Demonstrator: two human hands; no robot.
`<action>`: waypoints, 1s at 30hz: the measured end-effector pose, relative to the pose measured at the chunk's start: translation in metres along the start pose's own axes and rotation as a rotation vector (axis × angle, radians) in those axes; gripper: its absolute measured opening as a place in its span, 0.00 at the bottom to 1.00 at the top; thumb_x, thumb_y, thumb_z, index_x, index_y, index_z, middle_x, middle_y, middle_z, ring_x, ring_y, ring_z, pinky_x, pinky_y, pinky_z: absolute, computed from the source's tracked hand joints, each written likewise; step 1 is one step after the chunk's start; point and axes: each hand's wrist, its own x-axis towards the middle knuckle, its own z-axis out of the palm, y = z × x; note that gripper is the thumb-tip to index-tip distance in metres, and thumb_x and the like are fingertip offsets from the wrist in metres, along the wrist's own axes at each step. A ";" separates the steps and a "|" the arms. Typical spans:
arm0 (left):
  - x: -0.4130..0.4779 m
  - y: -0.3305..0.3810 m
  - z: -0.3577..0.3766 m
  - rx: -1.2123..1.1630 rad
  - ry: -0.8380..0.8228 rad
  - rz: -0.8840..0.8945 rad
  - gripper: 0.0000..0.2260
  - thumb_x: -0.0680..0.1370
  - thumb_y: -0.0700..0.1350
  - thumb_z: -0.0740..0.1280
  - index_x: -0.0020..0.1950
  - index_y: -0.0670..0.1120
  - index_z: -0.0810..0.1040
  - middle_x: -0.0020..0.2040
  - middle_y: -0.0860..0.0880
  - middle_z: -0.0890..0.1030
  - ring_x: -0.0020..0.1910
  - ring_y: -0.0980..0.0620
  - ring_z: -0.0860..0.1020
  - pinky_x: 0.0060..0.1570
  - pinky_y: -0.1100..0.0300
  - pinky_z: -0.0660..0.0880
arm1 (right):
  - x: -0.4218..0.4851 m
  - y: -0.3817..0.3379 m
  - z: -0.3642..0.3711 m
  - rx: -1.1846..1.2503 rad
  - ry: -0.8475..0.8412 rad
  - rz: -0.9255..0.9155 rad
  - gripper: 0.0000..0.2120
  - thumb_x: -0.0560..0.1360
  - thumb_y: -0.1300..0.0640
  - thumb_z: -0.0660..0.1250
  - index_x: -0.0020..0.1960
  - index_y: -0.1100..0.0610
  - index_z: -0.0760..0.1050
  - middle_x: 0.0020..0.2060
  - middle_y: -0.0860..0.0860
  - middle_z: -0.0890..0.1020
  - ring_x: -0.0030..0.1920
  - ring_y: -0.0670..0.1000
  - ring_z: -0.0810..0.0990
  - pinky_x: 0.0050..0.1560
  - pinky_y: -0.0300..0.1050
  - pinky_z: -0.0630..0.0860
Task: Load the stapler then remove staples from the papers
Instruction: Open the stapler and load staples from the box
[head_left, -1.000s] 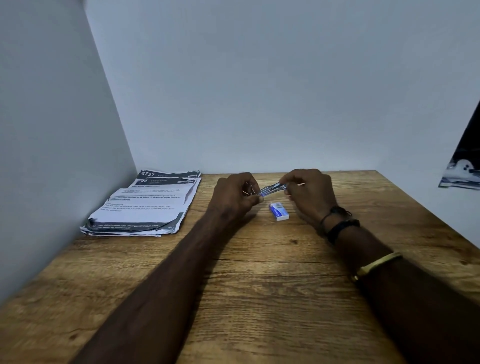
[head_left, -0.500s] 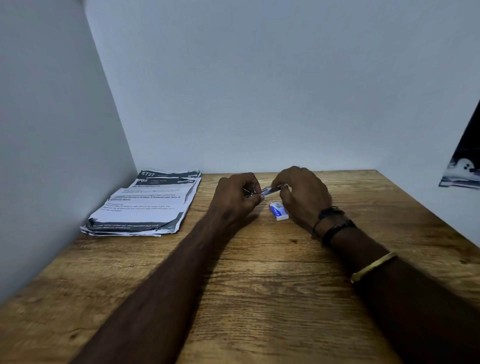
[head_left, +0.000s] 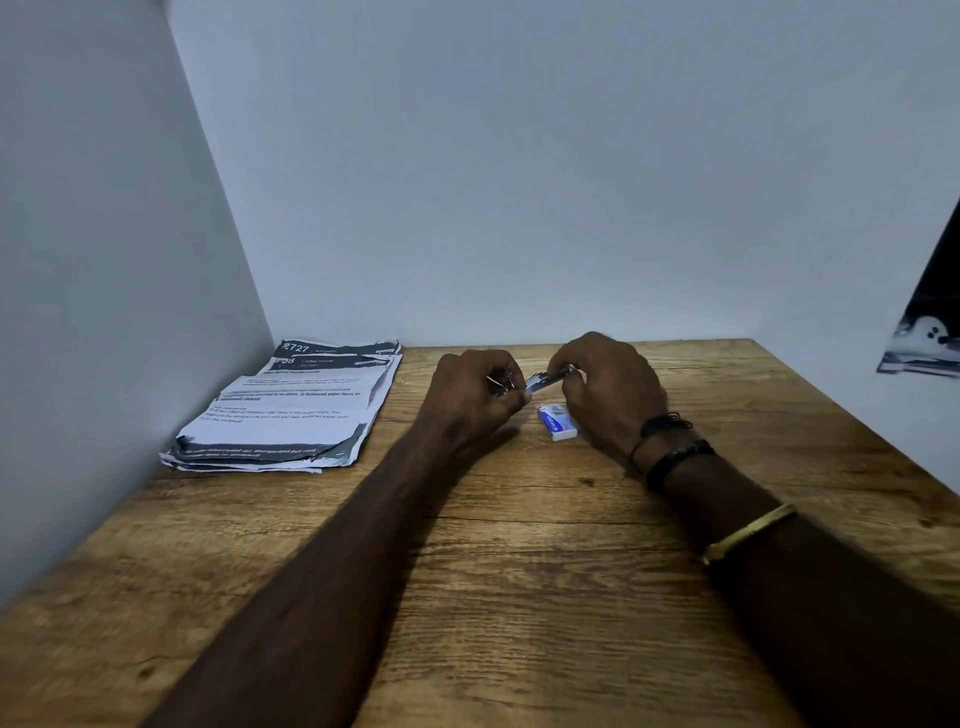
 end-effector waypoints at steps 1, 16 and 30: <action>0.000 0.000 0.000 0.003 -0.001 0.005 0.04 0.70 0.49 0.76 0.40 0.51 0.84 0.38 0.54 0.85 0.40 0.55 0.84 0.47 0.50 0.82 | 0.000 -0.001 0.000 -0.040 -0.016 -0.008 0.11 0.75 0.62 0.64 0.49 0.52 0.84 0.50 0.51 0.83 0.53 0.56 0.79 0.49 0.51 0.76; -0.001 0.007 -0.002 0.014 -0.031 0.019 0.03 0.72 0.46 0.77 0.41 0.53 0.84 0.41 0.52 0.87 0.41 0.54 0.84 0.49 0.52 0.82 | 0.005 -0.009 0.004 -0.032 -0.085 0.025 0.11 0.72 0.62 0.65 0.44 0.50 0.83 0.50 0.49 0.82 0.51 0.54 0.78 0.46 0.50 0.77; -0.003 0.010 -0.001 0.035 -0.038 -0.015 0.02 0.72 0.47 0.77 0.42 0.51 0.85 0.41 0.52 0.87 0.42 0.55 0.84 0.48 0.51 0.82 | 0.008 -0.015 0.005 0.331 -0.077 0.255 0.06 0.72 0.57 0.72 0.37 0.55 0.86 0.38 0.47 0.86 0.46 0.48 0.82 0.49 0.46 0.77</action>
